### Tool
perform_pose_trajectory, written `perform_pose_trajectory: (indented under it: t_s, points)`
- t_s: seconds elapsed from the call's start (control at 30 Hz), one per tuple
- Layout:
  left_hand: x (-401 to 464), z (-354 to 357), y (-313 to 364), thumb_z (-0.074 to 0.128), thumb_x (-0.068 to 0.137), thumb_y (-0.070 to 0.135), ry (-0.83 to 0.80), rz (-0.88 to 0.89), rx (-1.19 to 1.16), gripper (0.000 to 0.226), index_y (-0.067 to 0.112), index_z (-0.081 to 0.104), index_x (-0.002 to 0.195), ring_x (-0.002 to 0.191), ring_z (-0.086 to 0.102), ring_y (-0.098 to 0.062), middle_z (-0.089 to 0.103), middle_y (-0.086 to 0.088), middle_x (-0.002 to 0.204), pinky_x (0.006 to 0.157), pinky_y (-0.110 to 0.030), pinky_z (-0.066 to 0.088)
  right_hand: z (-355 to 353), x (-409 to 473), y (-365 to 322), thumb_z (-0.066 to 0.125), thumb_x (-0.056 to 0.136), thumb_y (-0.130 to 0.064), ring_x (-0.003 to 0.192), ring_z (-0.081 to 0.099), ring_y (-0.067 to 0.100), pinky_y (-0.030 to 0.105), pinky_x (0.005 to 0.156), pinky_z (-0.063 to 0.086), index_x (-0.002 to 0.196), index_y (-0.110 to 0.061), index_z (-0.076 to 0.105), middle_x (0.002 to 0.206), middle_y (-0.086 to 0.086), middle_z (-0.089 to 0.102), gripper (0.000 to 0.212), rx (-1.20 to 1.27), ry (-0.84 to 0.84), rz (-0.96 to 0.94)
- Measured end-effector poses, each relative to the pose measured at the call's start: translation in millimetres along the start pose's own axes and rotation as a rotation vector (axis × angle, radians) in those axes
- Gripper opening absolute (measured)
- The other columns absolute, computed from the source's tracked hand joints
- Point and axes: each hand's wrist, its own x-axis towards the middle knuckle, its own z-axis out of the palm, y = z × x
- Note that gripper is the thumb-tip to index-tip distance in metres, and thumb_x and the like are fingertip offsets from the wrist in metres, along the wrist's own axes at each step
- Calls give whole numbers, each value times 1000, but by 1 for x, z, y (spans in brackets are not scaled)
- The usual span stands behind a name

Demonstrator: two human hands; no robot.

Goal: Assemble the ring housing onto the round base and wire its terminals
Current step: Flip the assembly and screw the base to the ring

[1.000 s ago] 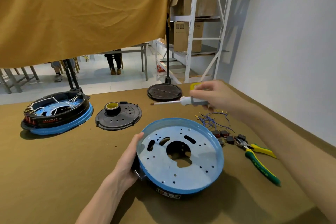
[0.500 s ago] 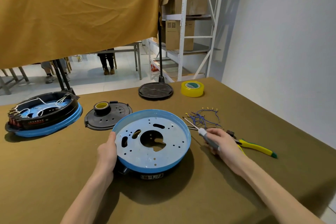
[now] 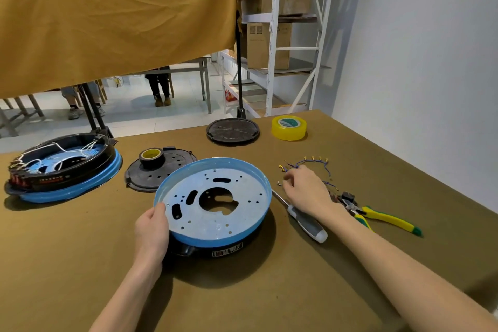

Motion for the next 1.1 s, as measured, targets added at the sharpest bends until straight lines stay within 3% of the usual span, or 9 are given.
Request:
perform_pose_trajectory:
  t_s: [0.07, 0.17, 0.37, 0.5, 0.6, 0.77, 0.9, 1.0, 1.1]
  points:
    - [-3, 0, -3, 41, 109, 37, -24, 30, 2, 33, 18, 61, 92, 74, 62, -17, 67, -8, 82, 56, -31, 43, 6, 19, -9, 56, 101, -30, 95, 63, 32, 34, 71, 46, 95, -7, 73, 101, 12, 62, 29, -86, -28, 17]
    - [-6, 0, -7, 41, 109, 39, -48, 82, 6, 35, 14, 64, 97, 75, 67, -16, 71, -6, 84, 54, -28, 45, 18, 32, -15, 62, 96, -25, 79, 56, 32, 35, 64, 43, 63, -13, 48, 76, 8, 50, 38, -217, -50, 34]
    - [-5, 4, -11, 46, 108, 32, -82, 182, 23, 23, 19, 63, 119, 92, 71, -13, 72, -1, 98, 61, -27, 55, 18, 34, -18, 62, 97, -17, 95, 68, 27, 40, 80, 58, 103, -10, 74, 101, 9, 74, 15, -182, -5, 47]
    - [-3, 2, -9, 48, 108, 36, -84, 171, 37, 22, 24, 63, 118, 91, 71, -8, 72, 5, 100, 59, -24, 58, 9, 21, -33, 62, 99, -11, 90, 65, 18, 29, 75, 49, 107, -10, 72, 99, 4, 72, 13, 193, 201, 22]
    - [-2, -3, -3, 49, 106, 40, -111, 111, 173, 25, 20, 63, 110, 78, 67, -8, 70, 5, 90, 50, -18, 49, 2, 1, -51, 61, 101, -14, 83, 61, 11, 25, 72, 50, 105, -15, 65, 91, -5, 66, 7, 312, 322, -104]
    - [-11, -12, 10, 53, 103, 46, -288, 26, 255, 37, 27, 52, 135, 98, 59, -6, 63, 10, 115, 65, -20, 47, 12, -35, -76, 49, 106, -23, 85, 61, 5, 25, 72, 50, 102, -26, 53, 89, -11, 63, 6, 413, 13, -290]
    - [-19, -15, 20, 62, 100, 41, -405, -119, -87, 57, 29, 42, 151, 121, 55, -23, 52, -4, 145, 101, -42, 53, 11, -41, -76, 45, 108, -19, 90, 66, 7, 32, 82, 54, 101, -27, 51, 92, -7, 69, 12, 528, -24, -231]
    - [-24, -13, 24, 79, 83, 36, -434, -188, -483, 56, 19, 59, 133, 124, 62, -27, 66, -11, 132, 111, -47, 48, 12, -45, -69, 46, 108, -17, 92, 68, 6, 35, 87, 58, 102, -27, 52, 93, -6, 70, 13, 589, -4, -178]
    - [-34, -4, 24, 86, 77, 43, -516, -113, -506, 53, 23, 64, 121, 114, 71, -20, 76, -5, 119, 107, -40, 51, 15, -48, -67, 49, 107, -17, 90, 69, 6, 40, 89, 59, 98, -29, 51, 92, -6, 70, 16, 660, 118, -70]
